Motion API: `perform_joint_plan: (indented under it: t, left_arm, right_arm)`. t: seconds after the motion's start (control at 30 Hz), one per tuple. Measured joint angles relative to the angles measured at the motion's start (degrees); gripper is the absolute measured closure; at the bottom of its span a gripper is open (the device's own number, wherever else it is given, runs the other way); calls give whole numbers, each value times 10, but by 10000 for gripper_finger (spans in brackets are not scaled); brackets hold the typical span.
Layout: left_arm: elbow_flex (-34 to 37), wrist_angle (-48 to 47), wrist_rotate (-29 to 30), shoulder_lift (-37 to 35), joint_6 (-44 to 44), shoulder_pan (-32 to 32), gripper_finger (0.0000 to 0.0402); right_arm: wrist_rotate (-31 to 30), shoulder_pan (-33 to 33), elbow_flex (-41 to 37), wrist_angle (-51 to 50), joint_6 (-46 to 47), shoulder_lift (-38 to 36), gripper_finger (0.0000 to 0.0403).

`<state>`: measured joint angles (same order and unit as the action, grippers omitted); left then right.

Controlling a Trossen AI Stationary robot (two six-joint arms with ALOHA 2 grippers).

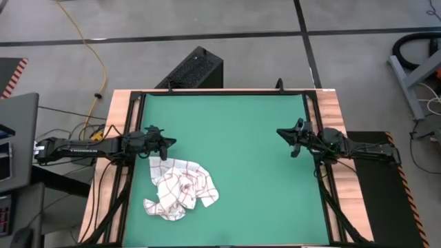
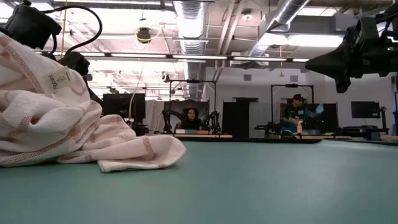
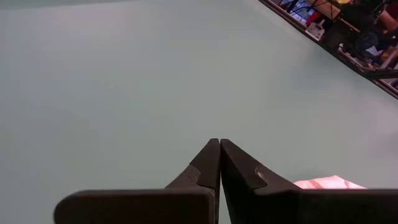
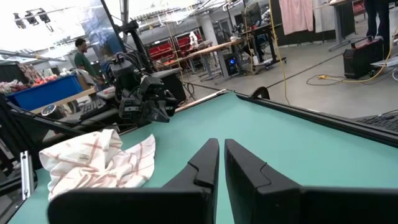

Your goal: Roll towel

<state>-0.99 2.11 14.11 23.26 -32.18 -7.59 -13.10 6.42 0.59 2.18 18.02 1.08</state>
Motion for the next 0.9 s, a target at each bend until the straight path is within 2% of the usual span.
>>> perform_joint_plan:
  t: [0.67,0.9]
  left_arm:
    - [0,0,0,0,0,0,401]
    - [0,2,11,0,-57,0,401]
  right_arm:
    - [0,0,0,0,0,0,353]
    - [0,0,0,0,-14,0,353]
